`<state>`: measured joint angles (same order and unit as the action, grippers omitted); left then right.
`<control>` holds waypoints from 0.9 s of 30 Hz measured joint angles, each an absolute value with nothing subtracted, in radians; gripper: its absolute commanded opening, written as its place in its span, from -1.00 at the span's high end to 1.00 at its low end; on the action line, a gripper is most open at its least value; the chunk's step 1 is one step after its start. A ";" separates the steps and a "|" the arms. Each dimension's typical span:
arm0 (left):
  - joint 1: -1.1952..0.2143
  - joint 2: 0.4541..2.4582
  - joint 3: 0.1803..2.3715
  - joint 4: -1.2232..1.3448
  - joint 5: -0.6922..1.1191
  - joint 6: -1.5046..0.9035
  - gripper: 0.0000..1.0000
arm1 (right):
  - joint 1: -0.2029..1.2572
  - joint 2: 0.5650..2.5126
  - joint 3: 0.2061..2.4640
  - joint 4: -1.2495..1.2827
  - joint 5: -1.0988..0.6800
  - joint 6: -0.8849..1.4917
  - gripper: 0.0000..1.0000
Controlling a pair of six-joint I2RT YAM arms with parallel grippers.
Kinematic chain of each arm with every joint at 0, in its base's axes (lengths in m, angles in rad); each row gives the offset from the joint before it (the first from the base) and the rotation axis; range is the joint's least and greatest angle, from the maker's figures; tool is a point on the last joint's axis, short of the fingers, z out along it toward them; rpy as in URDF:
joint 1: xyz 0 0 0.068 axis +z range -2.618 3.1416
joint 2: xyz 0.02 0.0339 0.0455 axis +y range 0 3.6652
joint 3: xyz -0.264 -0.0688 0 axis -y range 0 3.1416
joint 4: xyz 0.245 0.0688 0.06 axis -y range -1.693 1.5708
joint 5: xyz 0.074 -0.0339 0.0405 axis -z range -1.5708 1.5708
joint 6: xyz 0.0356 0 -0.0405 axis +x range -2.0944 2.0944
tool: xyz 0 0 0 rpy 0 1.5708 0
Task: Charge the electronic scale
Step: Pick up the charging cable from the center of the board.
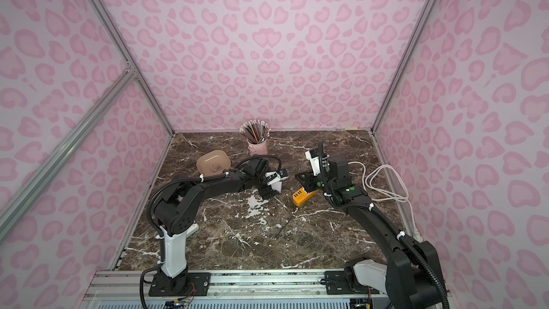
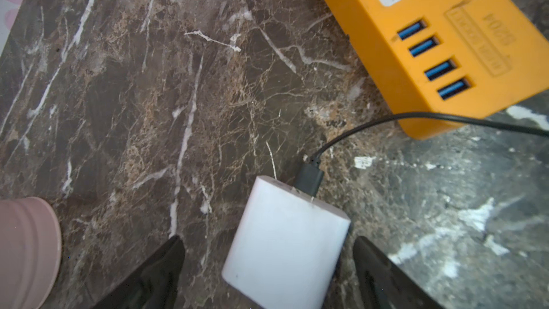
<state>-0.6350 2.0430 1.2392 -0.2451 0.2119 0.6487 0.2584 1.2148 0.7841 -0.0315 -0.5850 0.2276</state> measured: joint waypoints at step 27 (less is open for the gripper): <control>-0.635 1.837 1.067 -0.213 0.331 0.677 0.40 | 0.202 1.178 0.744 0.023 -0.665 0.278 0.37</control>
<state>-0.6346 1.8366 1.0668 -0.2127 0.3313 0.6765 0.2016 1.1778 0.7437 0.0231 -0.6647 0.2783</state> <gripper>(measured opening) 0.496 0.262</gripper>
